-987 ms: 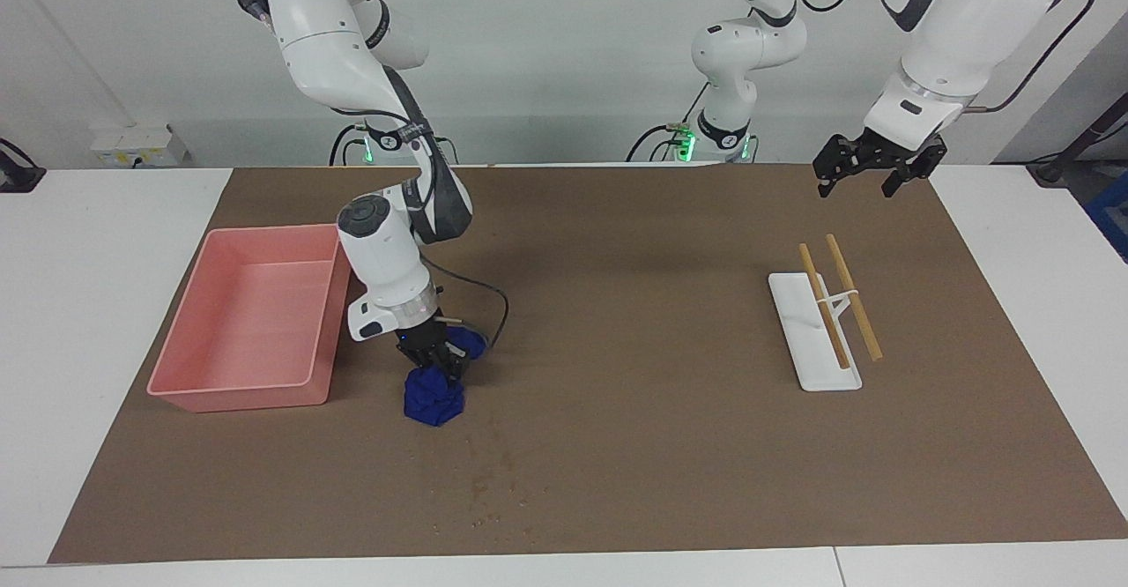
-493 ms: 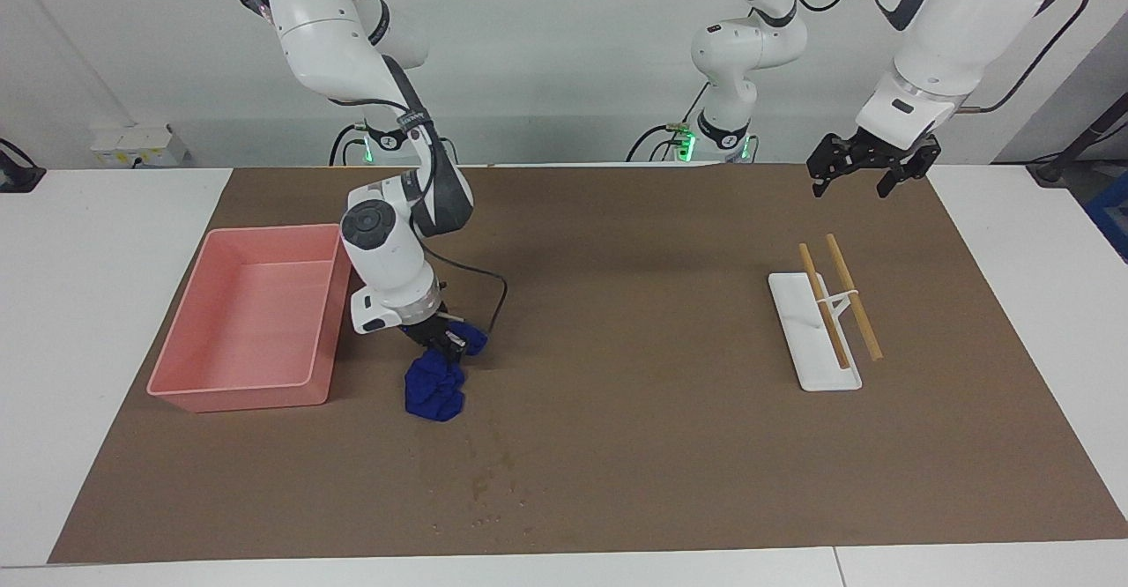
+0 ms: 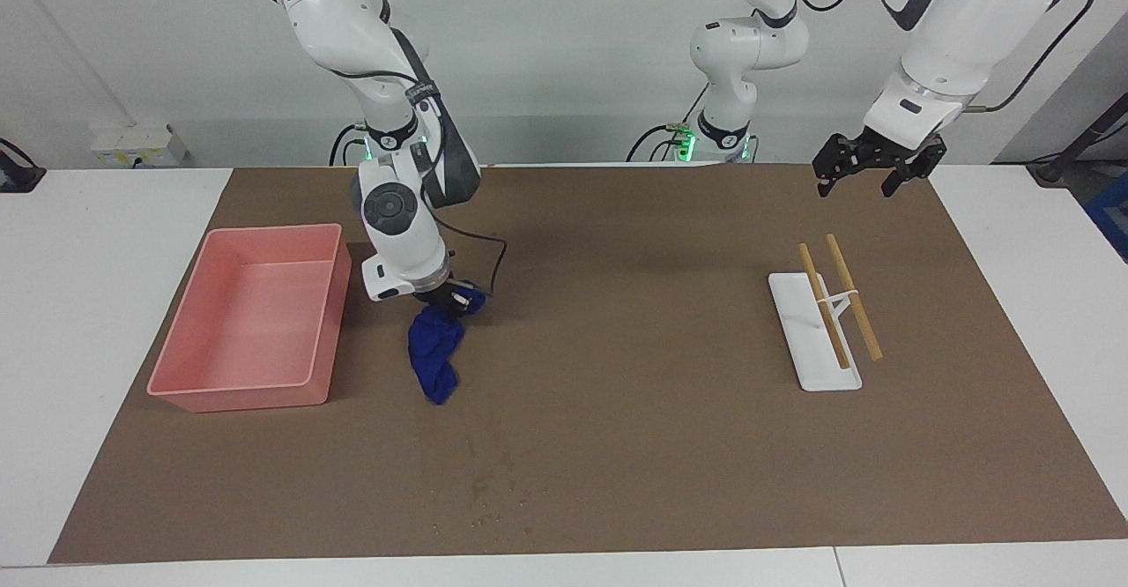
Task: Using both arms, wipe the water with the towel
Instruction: 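Wipe the towel across the spill with the right gripper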
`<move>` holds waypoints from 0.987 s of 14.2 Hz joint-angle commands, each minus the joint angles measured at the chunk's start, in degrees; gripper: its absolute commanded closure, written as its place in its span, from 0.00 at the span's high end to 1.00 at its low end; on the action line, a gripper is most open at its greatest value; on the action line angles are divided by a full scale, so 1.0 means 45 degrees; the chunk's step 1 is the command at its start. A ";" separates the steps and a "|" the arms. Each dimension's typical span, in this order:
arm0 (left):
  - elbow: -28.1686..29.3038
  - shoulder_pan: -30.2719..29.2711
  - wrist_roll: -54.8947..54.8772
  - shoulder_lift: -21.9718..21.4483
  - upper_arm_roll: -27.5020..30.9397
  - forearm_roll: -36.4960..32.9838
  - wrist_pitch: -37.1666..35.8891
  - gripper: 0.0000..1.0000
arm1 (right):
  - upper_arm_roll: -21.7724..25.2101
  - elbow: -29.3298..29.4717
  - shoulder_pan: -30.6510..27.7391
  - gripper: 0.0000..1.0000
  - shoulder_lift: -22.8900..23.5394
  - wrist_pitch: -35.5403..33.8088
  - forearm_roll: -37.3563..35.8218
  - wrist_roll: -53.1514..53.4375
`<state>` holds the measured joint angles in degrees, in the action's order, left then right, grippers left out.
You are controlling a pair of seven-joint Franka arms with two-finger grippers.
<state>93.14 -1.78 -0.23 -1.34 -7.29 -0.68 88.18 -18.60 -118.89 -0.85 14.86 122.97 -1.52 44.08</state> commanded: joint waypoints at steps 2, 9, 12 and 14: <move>0.0376 0.0181 -0.0065 -0.0346 0.0174 -0.0141 0.0111 1.00 | -0.0223 -0.2132 0.0089 0.00 -0.1776 -0.1228 -0.0132 0.0184; 0.0376 0.0181 -0.0065 -0.0327 0.0174 -0.0141 0.0111 1.00 | -0.0126 0.0222 -0.0007 0.00 -0.3691 -0.4544 0.1429 -0.0480; 0.0376 0.0181 -0.0065 -0.0347 0.0174 -0.0141 0.0111 1.00 | 0.0050 0.2488 -0.0453 0.00 -0.3829 -0.6384 0.1392 -0.0577; 0.0376 0.0181 -0.0065 -0.0346 0.0174 -0.0141 0.0111 1.00 | 0.0051 0.3506 -0.1447 0.00 -0.3810 -0.6486 0.1275 -0.1198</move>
<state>93.18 -1.78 -0.23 -1.36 -7.29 -0.68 88.18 -18.26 -108.00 -3.00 -3.46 95.47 3.74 42.61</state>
